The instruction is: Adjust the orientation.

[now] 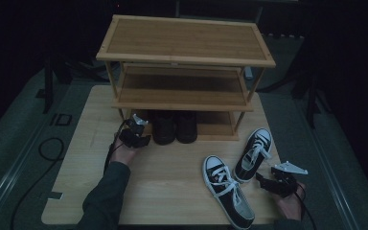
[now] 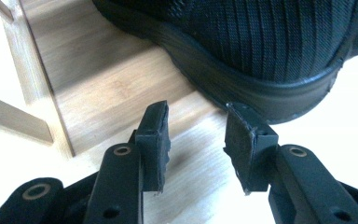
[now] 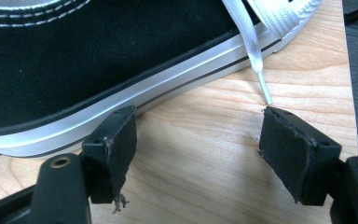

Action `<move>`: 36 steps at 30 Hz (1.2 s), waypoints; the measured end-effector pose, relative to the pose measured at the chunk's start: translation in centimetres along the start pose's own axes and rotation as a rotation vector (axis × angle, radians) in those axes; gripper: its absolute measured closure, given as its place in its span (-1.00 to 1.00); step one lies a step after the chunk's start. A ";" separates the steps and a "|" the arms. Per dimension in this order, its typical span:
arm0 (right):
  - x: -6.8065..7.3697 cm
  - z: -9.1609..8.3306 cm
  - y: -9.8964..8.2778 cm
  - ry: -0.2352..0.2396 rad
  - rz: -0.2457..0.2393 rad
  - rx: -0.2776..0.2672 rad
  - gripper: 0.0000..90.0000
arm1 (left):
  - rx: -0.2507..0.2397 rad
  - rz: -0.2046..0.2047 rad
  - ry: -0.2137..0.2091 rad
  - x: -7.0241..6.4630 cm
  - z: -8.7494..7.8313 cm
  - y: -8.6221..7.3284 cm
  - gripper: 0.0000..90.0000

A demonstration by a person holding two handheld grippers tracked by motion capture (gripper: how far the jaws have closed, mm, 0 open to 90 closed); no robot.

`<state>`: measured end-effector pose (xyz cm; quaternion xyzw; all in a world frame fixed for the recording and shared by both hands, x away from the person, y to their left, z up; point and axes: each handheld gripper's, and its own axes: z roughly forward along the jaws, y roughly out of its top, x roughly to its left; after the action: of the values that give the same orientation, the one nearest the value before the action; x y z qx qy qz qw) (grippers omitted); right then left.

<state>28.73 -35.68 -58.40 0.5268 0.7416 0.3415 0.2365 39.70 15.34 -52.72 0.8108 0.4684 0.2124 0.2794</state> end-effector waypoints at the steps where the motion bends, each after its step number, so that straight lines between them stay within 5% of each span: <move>1: 0.0 0.0 0.0 0.000 -0.001 0.000 -0.40 | -0.001 -0.001 -0.003 -0.1 0.0 -0.2 0.32; 21: 0.2 -0.1 0.0 0.007 -0.007 -0.002 -0.29 | 0.012 0.007 -0.006 0.5 -0.4 -3.1 0.29; 36: 0.7 -0.4 1.1 0.040 -0.049 0.085 0.01 | -0.007 0.011 -0.015 0.4 -0.3 -4.2 0.28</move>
<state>28.87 -34.88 -57.27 0.5112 0.7725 0.3144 0.2074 37.00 17.46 -55.19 0.8140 0.4609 0.2096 0.2846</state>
